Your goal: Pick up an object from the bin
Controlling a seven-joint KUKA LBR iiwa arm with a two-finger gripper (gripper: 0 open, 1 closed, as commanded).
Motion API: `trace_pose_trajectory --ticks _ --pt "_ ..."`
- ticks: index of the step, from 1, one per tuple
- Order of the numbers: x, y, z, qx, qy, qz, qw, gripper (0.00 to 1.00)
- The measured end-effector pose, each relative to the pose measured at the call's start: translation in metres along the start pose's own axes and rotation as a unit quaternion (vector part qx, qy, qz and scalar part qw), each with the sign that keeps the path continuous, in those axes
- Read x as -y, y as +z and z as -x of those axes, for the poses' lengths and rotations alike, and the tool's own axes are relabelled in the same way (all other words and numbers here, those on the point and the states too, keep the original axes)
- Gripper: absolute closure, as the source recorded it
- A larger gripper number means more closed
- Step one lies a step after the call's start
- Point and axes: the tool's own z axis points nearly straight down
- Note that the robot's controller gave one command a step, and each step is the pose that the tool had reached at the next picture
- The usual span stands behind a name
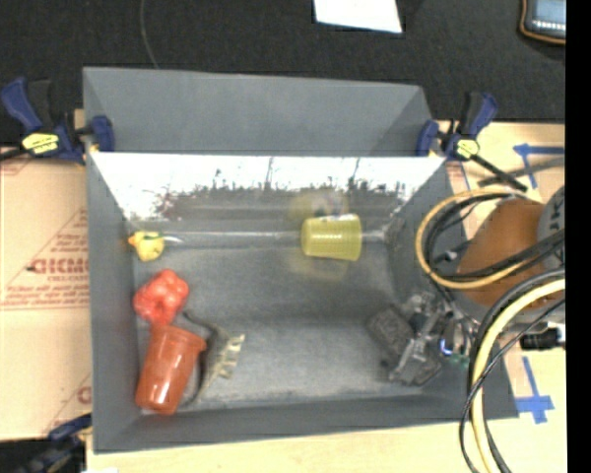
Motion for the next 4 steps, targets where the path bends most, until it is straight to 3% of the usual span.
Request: trace_pose_trajectory --ticks 1,3,4 --pt "-0.002 0.000 -0.020 -0.0076 -0.034 0.000 0.9994 1.00" --pt "-0.001 -0.008 -0.020 -0.0068 -0.035 0.000 0.9994 1.00" --pt "-0.001 -0.040 -0.022 -0.0107 -0.036 0.000 0.9993 1.00"
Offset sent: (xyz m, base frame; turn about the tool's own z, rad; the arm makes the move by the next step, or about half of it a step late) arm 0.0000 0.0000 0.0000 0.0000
